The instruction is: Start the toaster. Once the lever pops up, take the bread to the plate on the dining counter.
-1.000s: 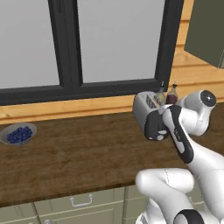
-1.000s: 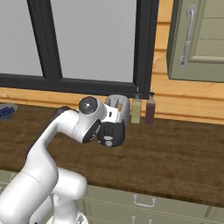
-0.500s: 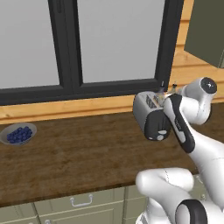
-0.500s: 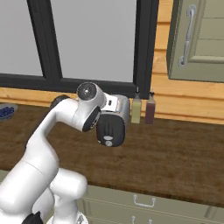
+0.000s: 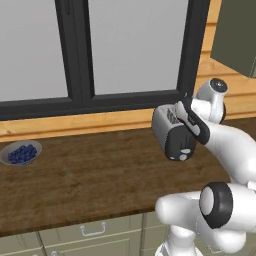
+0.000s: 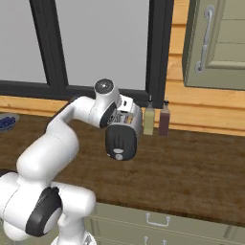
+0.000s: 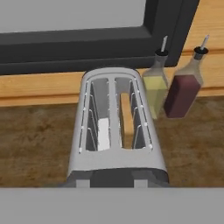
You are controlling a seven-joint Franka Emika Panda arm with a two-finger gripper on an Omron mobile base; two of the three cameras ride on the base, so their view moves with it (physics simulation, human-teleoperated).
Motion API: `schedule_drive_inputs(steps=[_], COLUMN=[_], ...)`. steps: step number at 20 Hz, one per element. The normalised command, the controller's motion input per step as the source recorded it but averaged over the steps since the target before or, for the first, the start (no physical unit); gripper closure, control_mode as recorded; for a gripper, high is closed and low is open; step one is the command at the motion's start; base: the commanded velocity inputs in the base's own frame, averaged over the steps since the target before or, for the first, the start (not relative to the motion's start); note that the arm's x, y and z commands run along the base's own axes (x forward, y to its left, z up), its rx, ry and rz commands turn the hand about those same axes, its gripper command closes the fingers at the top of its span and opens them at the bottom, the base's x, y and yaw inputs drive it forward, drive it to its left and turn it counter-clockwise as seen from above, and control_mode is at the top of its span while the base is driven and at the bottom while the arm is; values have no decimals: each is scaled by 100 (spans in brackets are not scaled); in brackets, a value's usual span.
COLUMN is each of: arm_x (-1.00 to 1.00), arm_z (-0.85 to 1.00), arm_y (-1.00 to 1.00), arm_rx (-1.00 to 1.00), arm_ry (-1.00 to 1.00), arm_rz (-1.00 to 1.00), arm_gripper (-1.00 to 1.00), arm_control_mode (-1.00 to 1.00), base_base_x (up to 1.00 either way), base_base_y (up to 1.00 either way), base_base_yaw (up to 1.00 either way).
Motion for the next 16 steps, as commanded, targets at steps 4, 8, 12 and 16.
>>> schedule_drive_inputs(steps=[4,8,12,16], arm_x=[22,3,17,16], arm_z=[-15,-35,-42,-17], arm_y=[-28,-24,-1,0], arm_rx=[0,0,0,0], arm_ry=[7,2,1,0], arm_rz=[2,4,1,1], arm_gripper=[-100,-100,-100,-100], arm_control_mode=[-100,-100,-100,-100], base_base_x=[0,0,0,0], base_base_y=[0,0,0,0], base_base_yaw=[0,0,0,0])
